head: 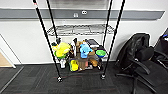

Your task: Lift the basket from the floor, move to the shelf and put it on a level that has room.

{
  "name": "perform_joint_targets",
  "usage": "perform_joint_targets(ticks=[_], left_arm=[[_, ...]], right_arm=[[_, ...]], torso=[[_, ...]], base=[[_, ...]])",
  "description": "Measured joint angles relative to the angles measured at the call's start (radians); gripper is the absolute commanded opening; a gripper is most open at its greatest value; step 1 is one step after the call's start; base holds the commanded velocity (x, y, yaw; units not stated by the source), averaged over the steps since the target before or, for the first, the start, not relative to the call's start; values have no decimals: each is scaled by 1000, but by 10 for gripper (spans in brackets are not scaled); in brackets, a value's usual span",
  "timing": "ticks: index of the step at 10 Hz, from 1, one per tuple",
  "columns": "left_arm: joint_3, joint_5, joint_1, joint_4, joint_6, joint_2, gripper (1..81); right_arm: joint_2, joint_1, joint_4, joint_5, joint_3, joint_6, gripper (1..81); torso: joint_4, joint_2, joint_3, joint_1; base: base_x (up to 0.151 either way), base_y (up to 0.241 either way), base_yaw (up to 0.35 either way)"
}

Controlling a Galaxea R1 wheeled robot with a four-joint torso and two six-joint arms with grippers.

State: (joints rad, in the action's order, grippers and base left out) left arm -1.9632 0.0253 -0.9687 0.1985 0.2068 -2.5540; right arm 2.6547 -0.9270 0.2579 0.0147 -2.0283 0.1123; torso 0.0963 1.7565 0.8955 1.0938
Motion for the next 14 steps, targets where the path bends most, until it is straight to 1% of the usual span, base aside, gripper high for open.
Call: perform_joint_targets(ticks=[3, 6, 9, 11, 12, 13, 14], left_arm=[[0, 20, 26, 0, 0, 0, 10], [50, 27, 37, 4, 0, 35, 10], [53, 29, 91, 34, 0, 47, 10], [53, 46, 136, 52, 0, 50, 10], [53, 54, 151, 63, 0, 51, 10], [53, 59, 155, 75, 0, 54, 10], [53, 69, 156, 82, 0, 57, 10]], right_arm=[[-9, 0, 0, 0, 11, 1, 10], [-9, 2, 1, 2, 18, 1, 10], [-10, 62, 3, -5, 35, 2, 10], [-10, 102, 4, -6, 41, 3, 10], [-11, 114, 5, -9, 42, 3, 10], [-11, 124, 5, -23, 42, 4, 10], [-11, 131, 5, -35, 44, 5, 10]], torso=[[0, -103, -2, -66], [0, -206, -2, -132], [0, -308, -2, -198], [0, -375, -2, -241], [0, -406, -6, -260], [0, -431, -21, -275], [0, -458, -48, -291]], base=[[0, 0, 0], [0, 0, 0], [0, 0, 0], [0, 0, 0], [0, 0, 0], [0, 0, 0], [0, 0, 0]])
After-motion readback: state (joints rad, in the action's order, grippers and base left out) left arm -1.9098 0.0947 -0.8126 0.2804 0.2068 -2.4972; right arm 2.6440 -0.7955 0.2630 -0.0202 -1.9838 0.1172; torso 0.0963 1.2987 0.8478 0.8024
